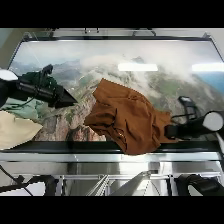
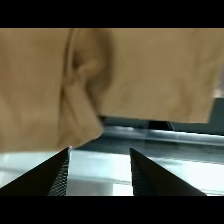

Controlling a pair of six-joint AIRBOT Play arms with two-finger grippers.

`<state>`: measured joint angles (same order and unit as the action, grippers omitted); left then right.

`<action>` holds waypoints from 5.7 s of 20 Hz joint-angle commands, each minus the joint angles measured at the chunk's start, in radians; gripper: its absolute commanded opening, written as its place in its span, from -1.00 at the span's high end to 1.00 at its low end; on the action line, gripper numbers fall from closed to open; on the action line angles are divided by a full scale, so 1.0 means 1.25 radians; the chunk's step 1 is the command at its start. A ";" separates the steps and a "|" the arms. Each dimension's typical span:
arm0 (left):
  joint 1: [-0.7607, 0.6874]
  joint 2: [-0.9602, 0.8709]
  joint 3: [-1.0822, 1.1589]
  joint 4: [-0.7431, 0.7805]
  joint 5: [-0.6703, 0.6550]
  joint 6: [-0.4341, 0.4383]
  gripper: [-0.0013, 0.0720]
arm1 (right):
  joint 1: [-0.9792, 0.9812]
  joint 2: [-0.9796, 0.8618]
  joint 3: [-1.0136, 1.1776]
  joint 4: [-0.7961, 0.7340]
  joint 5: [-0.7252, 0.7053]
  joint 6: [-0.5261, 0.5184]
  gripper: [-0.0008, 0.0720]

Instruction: Fold the shirts.

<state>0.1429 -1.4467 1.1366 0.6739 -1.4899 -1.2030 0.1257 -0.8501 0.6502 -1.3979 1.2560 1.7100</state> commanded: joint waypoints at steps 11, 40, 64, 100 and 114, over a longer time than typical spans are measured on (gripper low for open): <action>-0.049 -0.009 -0.303 0.005 0.216 0.106 0.15 | -0.493 -0.298 0.008 0.290 -0.048 -0.377 -0.18; -0.080 0.290 0.476 -0.136 0.092 0.116 0.91 | -0.280 -0.018 0.670 0.605 -0.166 -0.581 0.92; 0.103 0.086 -0.077 0.000 -0.099 0.110 -1.00 | -0.272 -0.463 0.458 0.505 0.209 -0.417 0.16; 0.135 0.078 -0.475 0.169 0.187 0.113 0.72 | 0.340 -0.531 0.056 1.101 -0.259 -0.806 0.92; 0.056 0.173 -0.358 0.247 0.188 0.035 -1.00 | 0.340 -0.531 0.055 1.101 -0.259 -0.818 0.92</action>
<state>0.2615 -1.1812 0.6846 0.8852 -1.2411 -1.1130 0.5507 -1.5131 0.7181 -0.0212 0.9318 0.6941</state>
